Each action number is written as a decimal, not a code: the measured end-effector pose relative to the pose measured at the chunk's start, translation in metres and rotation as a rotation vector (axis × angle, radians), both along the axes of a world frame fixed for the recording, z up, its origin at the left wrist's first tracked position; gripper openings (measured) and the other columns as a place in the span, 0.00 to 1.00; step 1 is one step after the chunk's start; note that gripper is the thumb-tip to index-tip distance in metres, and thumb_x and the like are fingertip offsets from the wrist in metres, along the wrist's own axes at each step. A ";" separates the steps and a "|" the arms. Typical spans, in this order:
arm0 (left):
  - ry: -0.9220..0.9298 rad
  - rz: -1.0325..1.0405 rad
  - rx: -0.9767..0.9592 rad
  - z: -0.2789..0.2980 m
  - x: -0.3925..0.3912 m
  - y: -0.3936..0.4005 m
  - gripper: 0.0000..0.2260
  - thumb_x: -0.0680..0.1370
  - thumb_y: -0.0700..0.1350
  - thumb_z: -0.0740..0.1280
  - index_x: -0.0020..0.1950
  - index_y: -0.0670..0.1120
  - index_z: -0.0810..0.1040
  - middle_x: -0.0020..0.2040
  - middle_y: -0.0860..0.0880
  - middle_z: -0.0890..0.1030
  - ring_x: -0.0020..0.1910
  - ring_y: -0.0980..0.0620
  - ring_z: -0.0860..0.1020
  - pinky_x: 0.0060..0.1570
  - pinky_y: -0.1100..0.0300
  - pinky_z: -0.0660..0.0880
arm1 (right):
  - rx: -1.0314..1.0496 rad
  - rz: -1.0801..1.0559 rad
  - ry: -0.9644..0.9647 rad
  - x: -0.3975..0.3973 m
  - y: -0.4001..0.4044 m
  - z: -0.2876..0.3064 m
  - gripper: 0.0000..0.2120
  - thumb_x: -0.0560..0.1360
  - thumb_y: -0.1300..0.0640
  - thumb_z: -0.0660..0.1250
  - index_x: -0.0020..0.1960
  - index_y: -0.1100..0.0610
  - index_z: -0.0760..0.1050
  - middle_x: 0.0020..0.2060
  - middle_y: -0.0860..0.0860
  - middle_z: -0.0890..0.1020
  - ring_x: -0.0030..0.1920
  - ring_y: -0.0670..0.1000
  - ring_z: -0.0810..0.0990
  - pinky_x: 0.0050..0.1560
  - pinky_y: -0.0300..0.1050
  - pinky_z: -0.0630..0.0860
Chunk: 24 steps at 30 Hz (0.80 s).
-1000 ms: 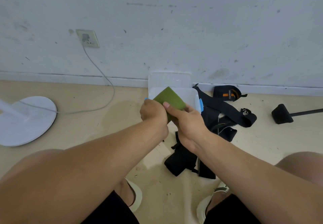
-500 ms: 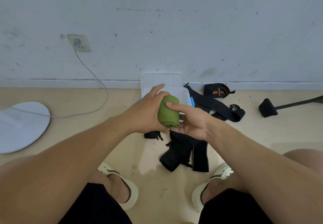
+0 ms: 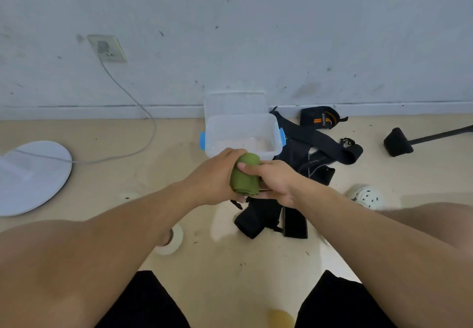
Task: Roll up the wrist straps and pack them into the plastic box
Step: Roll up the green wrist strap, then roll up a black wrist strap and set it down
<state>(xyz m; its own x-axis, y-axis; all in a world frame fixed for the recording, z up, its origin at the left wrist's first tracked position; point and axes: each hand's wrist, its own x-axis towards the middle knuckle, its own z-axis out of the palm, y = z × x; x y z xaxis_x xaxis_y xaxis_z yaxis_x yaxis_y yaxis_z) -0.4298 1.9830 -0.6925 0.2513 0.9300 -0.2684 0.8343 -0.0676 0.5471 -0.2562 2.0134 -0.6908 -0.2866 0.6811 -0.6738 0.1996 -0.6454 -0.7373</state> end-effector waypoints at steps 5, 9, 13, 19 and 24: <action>0.010 0.080 -0.187 -0.050 -0.010 -0.003 0.55 0.73 0.53 0.80 0.86 0.47 0.45 0.85 0.52 0.53 0.80 0.50 0.63 0.75 0.55 0.65 | 0.019 -0.018 -0.173 0.001 0.008 -0.047 0.21 0.71 0.49 0.81 0.57 0.57 0.80 0.50 0.52 0.87 0.50 0.53 0.87 0.53 0.51 0.85; 0.128 0.111 -0.306 -0.104 -0.029 0.001 0.48 0.79 0.53 0.74 0.85 0.46 0.43 0.86 0.49 0.49 0.82 0.46 0.59 0.78 0.53 0.62 | -0.029 -0.042 -0.300 0.006 0.025 -0.098 0.24 0.72 0.49 0.80 0.61 0.56 0.75 0.53 0.52 0.82 0.53 0.54 0.83 0.55 0.50 0.83; 0.219 0.071 -0.412 -0.149 -0.044 0.010 0.46 0.80 0.52 0.72 0.85 0.48 0.41 0.86 0.49 0.45 0.84 0.45 0.52 0.80 0.50 0.58 | -0.018 -0.025 -0.397 0.000 0.048 -0.154 0.32 0.72 0.47 0.80 0.70 0.57 0.73 0.56 0.51 0.81 0.56 0.54 0.81 0.62 0.53 0.81; 0.226 0.119 -0.470 -0.193 -0.049 0.036 0.45 0.81 0.52 0.70 0.85 0.53 0.40 0.86 0.49 0.40 0.84 0.44 0.47 0.80 0.47 0.57 | 0.056 0.037 -0.466 -0.018 0.075 -0.211 0.30 0.72 0.46 0.79 0.68 0.57 0.75 0.60 0.53 0.82 0.57 0.54 0.81 0.56 0.49 0.80; 0.220 0.121 -0.495 -0.229 -0.046 0.048 0.45 0.81 0.52 0.70 0.85 0.52 0.40 0.85 0.51 0.39 0.85 0.45 0.46 0.81 0.47 0.57 | 0.158 0.103 -0.540 -0.042 0.094 -0.236 0.31 0.73 0.44 0.77 0.71 0.54 0.72 0.57 0.52 0.81 0.51 0.53 0.81 0.41 0.43 0.78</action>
<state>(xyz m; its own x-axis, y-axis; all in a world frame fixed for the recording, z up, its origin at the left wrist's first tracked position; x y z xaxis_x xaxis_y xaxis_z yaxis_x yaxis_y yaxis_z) -0.4761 2.0308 -0.9213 0.0396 0.6984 -0.7146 0.9182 0.2566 0.3017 -0.2985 2.1073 -0.9267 -0.0003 0.7724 -0.6351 0.6308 -0.4927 -0.5995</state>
